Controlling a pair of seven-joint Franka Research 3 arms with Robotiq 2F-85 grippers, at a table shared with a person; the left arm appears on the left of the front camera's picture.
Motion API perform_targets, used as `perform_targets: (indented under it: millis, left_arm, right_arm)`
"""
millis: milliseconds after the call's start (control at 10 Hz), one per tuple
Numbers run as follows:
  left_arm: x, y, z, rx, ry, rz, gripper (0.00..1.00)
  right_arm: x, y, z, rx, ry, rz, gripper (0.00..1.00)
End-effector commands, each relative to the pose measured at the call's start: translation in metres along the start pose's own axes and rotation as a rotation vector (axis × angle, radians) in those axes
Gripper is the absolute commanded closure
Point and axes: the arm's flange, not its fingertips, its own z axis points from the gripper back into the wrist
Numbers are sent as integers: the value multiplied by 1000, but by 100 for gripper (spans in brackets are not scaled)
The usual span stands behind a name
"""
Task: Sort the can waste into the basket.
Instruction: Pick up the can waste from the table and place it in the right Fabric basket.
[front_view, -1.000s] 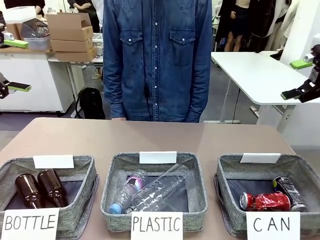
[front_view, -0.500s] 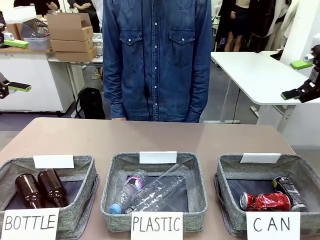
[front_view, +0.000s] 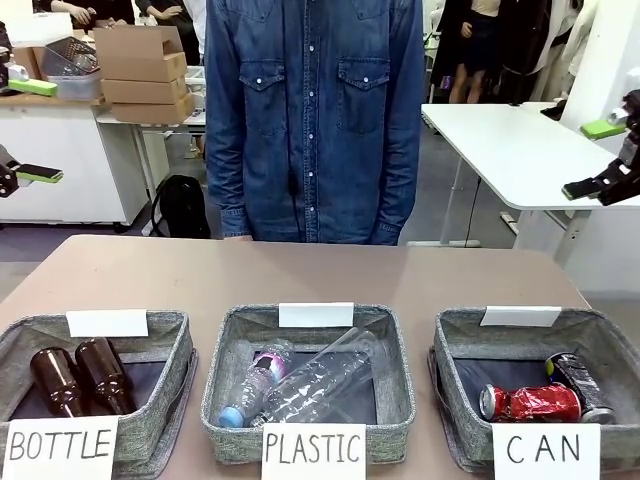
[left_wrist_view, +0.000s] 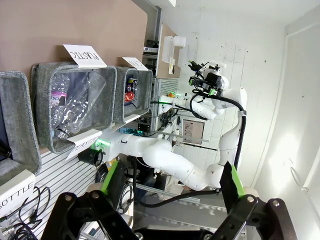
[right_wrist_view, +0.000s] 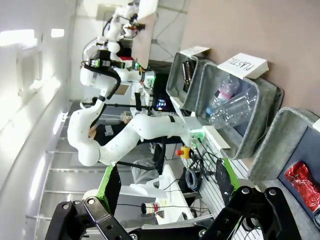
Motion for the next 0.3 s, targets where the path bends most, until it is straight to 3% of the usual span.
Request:
perform_targets:
  millis: [0,200]
  left_arm:
    - [-3,1,2,6,10,-4,0]
    - [-3,1,2,6,10,-4,0]
  right_arm:
    - [0,0,0,0,0,1,0]
    - [0,0,0,0,0,1,0]
